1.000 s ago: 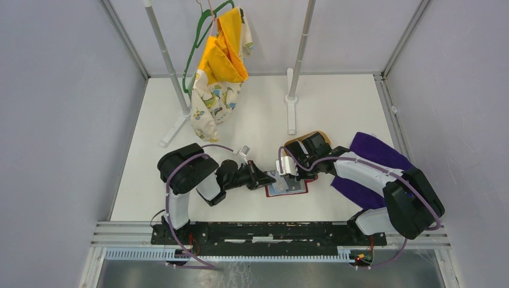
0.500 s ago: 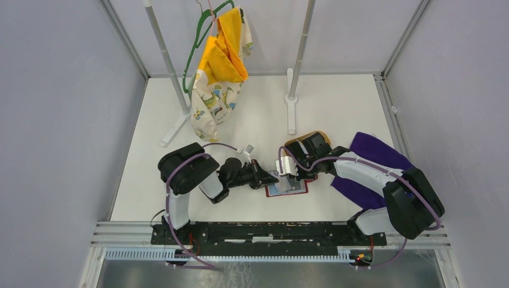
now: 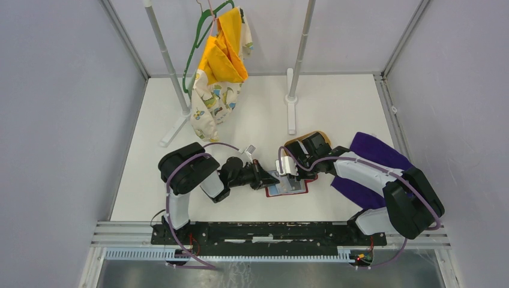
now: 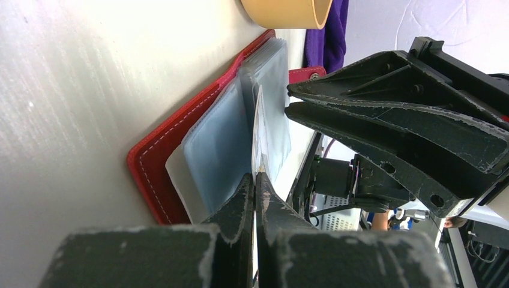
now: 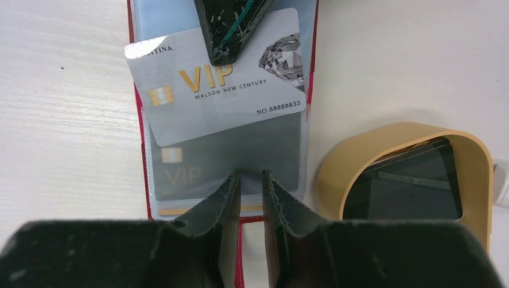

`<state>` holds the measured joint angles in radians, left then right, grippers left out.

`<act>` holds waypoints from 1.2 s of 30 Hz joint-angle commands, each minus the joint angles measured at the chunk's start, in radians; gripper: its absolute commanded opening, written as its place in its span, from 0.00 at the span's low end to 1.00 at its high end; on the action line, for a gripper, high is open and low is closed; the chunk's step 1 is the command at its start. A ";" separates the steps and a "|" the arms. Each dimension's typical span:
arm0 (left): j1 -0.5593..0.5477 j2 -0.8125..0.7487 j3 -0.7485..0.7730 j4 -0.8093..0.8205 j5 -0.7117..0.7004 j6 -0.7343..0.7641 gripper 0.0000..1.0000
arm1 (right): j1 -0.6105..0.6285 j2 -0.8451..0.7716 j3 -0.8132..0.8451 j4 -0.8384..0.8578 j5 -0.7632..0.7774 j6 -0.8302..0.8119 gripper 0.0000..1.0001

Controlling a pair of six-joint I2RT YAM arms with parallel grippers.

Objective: Put the credit cards into the card holder
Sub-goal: Insert the credit card into the card holder.

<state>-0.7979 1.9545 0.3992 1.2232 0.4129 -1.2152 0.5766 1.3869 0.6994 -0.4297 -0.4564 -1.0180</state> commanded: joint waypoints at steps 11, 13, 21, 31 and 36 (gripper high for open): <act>-0.006 0.036 -0.005 -0.012 0.046 -0.042 0.02 | 0.012 0.048 -0.023 -0.067 0.089 0.000 0.26; -0.005 0.042 -0.006 -0.005 0.053 -0.050 0.02 | 0.012 0.050 -0.023 -0.065 0.090 0.001 0.26; -0.003 0.048 -0.025 0.019 0.062 -0.066 0.02 | 0.018 0.055 -0.024 -0.065 0.096 0.004 0.27; 0.016 0.051 0.007 -0.039 0.112 -0.042 0.02 | 0.027 0.061 -0.025 -0.062 0.098 0.003 0.27; 0.016 0.058 0.022 -0.061 0.124 -0.037 0.02 | 0.030 0.060 -0.026 -0.061 0.099 0.005 0.28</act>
<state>-0.7742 1.9873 0.4091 1.2297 0.4770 -1.2663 0.5972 1.3941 0.7055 -0.4225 -0.4328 -1.0157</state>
